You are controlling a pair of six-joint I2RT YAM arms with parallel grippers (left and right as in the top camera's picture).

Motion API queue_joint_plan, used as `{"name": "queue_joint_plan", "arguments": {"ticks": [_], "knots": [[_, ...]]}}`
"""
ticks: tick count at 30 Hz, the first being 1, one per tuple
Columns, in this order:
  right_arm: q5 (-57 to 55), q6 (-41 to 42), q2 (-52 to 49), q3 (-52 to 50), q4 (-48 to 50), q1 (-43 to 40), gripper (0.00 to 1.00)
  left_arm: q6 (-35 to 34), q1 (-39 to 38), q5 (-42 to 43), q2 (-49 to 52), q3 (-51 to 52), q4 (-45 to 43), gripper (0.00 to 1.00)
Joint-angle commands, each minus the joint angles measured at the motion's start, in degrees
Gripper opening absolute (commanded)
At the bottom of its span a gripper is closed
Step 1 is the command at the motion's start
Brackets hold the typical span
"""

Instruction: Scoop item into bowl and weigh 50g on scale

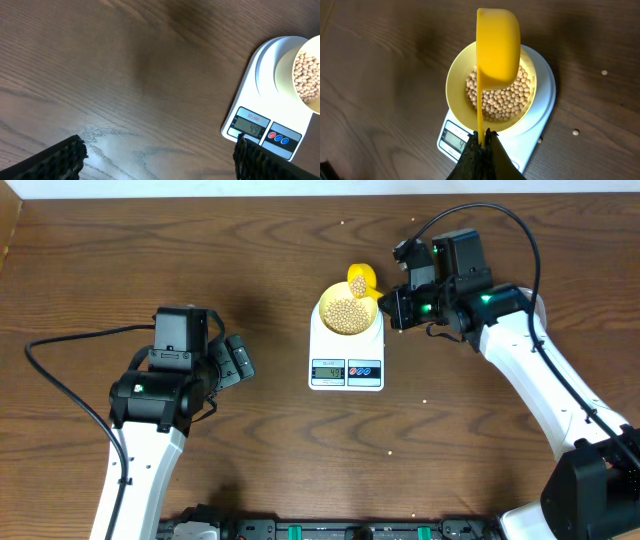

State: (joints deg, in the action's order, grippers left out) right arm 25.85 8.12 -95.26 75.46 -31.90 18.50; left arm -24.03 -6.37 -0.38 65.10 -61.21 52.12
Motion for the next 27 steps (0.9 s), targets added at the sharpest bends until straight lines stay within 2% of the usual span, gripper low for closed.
{"name": "queue_joint_plan", "arguments": {"ticks": [1,27], "knots": [[0.0,-3.1,-0.5,-0.2,-0.1,1.0,0.01,-0.1,0.3,-1.0,0.1,-0.6,0.2,0.96],[-1.0,-7.8,-0.5,-0.2,-2.7,2.3,0.01,-0.1,0.3,-1.0,0.1,-0.6,0.2,0.96]]}}
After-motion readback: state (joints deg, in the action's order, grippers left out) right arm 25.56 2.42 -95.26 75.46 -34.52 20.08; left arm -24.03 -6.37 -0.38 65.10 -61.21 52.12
